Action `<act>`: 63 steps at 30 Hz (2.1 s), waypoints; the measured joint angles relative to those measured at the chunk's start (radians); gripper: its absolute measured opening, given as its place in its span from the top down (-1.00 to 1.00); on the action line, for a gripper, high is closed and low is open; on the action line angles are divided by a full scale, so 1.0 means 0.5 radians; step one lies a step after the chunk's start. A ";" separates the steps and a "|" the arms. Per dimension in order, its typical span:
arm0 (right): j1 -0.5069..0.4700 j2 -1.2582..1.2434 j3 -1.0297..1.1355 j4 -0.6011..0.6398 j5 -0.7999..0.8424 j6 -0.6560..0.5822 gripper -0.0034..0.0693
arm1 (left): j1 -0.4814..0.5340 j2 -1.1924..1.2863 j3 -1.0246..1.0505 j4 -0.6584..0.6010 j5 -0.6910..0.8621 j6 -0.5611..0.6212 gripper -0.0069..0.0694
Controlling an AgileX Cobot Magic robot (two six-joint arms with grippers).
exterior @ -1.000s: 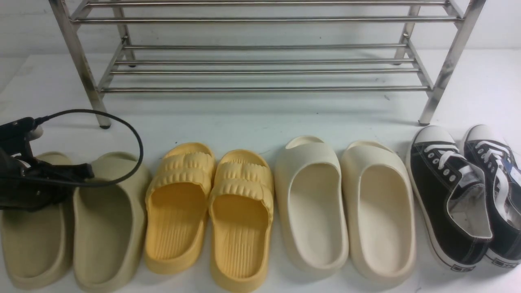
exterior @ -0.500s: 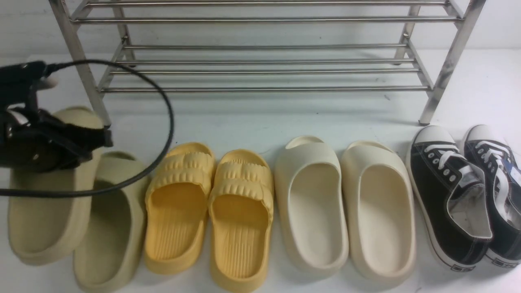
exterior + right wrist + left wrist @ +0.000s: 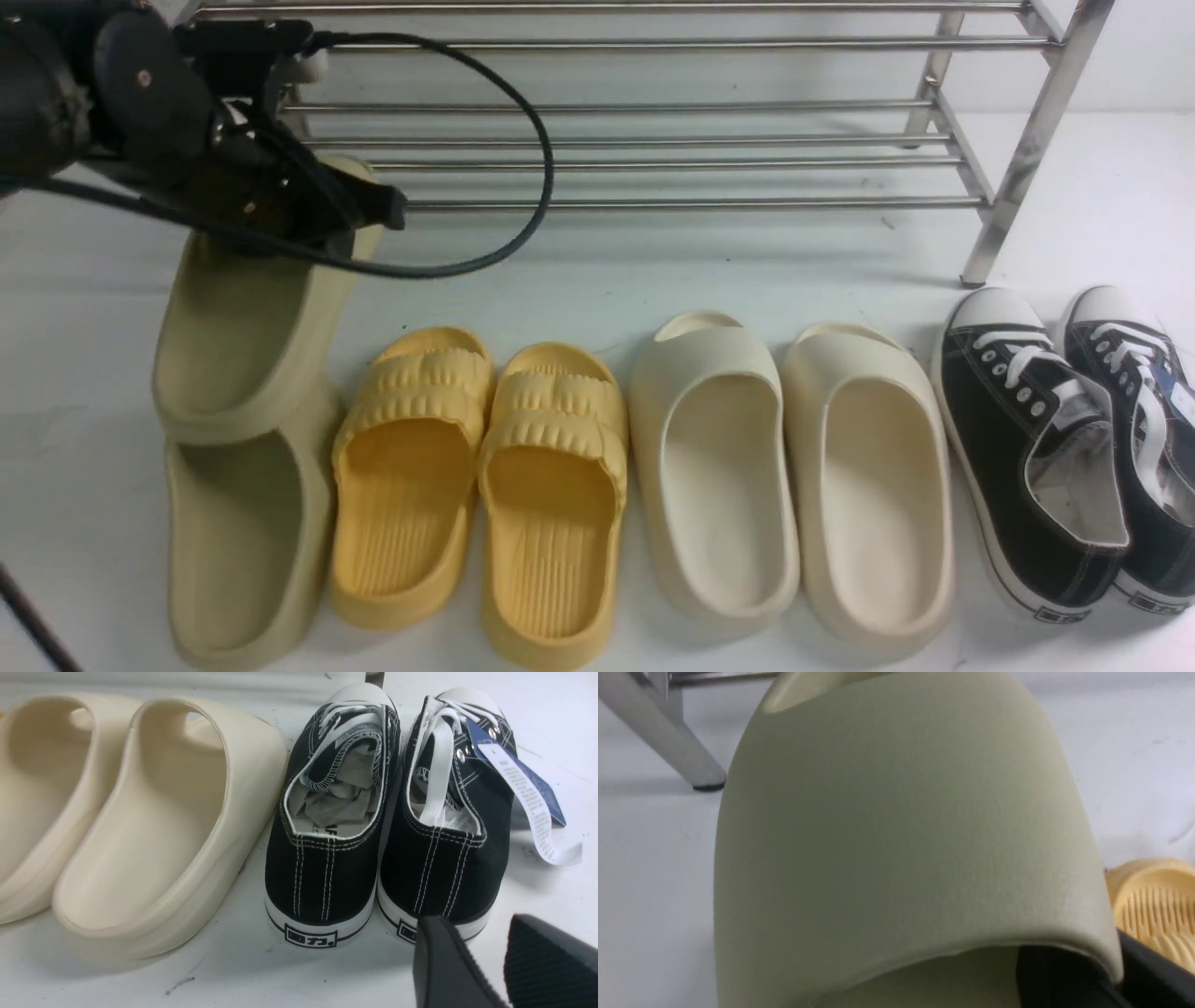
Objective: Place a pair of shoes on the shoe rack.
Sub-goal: Use the left arm to put a shoe into the shoe rack
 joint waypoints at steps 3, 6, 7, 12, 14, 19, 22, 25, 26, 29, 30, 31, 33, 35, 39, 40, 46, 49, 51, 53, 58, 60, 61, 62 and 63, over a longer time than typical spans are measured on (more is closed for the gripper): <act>0.000 0.000 0.000 0.000 0.000 0.000 0.25 | 0.000 0.098 -0.097 0.040 -0.095 0.000 0.72; 0.000 0.000 0.000 0.000 0.000 0.000 0.25 | 0.004 0.195 -0.137 0.058 -0.261 0.000 0.72; 0.000 0.000 0.000 0.000 0.000 0.000 0.25 | 0.011 0.216 -0.139 0.058 -0.310 0.000 0.72; 0.000 0.000 0.000 0.000 0.000 0.000 0.25 | 0.076 0.331 -0.139 0.056 -0.607 -0.066 0.72; 0.000 0.000 0.000 0.000 0.000 0.000 0.25 | 0.090 0.372 -0.144 0.057 -0.715 -0.078 0.72; 0.000 0.000 0.000 0.000 0.000 0.000 0.25 | 0.092 0.519 -0.250 0.059 -0.792 -0.082 0.72; 0.000 0.000 0.000 0.000 0.000 0.000 0.25 | 0.092 0.580 -0.327 0.071 -0.790 -0.082 0.72; 0.000 0.000 0.000 0.000 0.000 0.000 0.25 | 0.092 0.654 -0.440 0.100 -0.790 -0.082 0.72; 0.000 0.000 0.000 0.000 0.000 0.000 0.25 | 0.092 0.666 -0.462 0.100 -0.790 -0.082 0.72; 0.000 0.000 0.000 0.000 0.000 0.000 0.25 | 0.092 0.715 -0.563 0.100 -0.782 -0.082 0.72; 0.000 0.000 0.000 0.000 0.000 0.000 0.25 | 0.092 0.734 -0.611 0.111 -0.773 -0.082 0.72; 0.000 0.000 0.000 0.000 0.000 0.000 0.25 | 0.092 0.744 -0.619 0.111 -0.766 -0.082 0.72; 0.000 0.000 0.000 0.000 0.000 0.000 0.25 | 0.092 0.796 -0.710 0.123 -0.711 -0.082 0.72; 0.000 0.000 0.000 0.000 0.000 0.000 0.25 | 0.092 0.846 -0.784 0.143 -0.660 -0.082 0.72; 0.000 0.000 0.000 0.000 0.000 0.000 0.25 | 0.091 0.905 -0.857 0.164 -0.608 -0.082 0.72; 0.000 0.000 0.000 0.000 0.000 0.000 0.25 | 0.091 0.926 -0.876 0.172 -0.608 -0.082 0.72; 0.000 0.000 0.000 -0.002 0.000 0.000 0.25 | 0.093 0.953 -0.892 0.176 -0.641 -0.091 0.72; 0.000 0.000 0.000 -0.002 0.000 0.000 0.25 | 0.101 0.953 -0.894 0.178 -0.669 -0.092 0.72; 0.000 0.000 0.000 -0.002 0.000 0.000 0.25 | 0.111 0.953 -0.894 0.178 -0.683 -0.094 0.72; 0.000 0.000 0.000 -0.002 0.000 0.000 0.25 | 0.121 0.953 -0.895 0.178 -0.688 -0.094 0.72; 0.000 0.000 0.000 -0.001 0.000 0.000 0.25 | 0.135 0.953 -0.897 0.178 -0.731 -0.097 0.60; 0.000 0.000 0.000 -0.001 0.000 0.000 0.25 | 0.135 0.953 -0.896 0.178 -0.744 -0.097 0.51; 0.000 0.000 0.000 -0.001 0.000 0.000 0.25 | 0.135 0.953 -0.896 0.178 -0.746 -0.097 0.43; 0.000 0.000 0.000 -0.001 0.000 0.000 0.25 | 0.135 0.953 -0.896 0.178 -0.746 -0.097 0.40; 0.000 0.000 0.000 -0.001 0.000 0.000 0.25 | 0.135 0.953 -0.896 0.178 -0.746 -0.097 0.31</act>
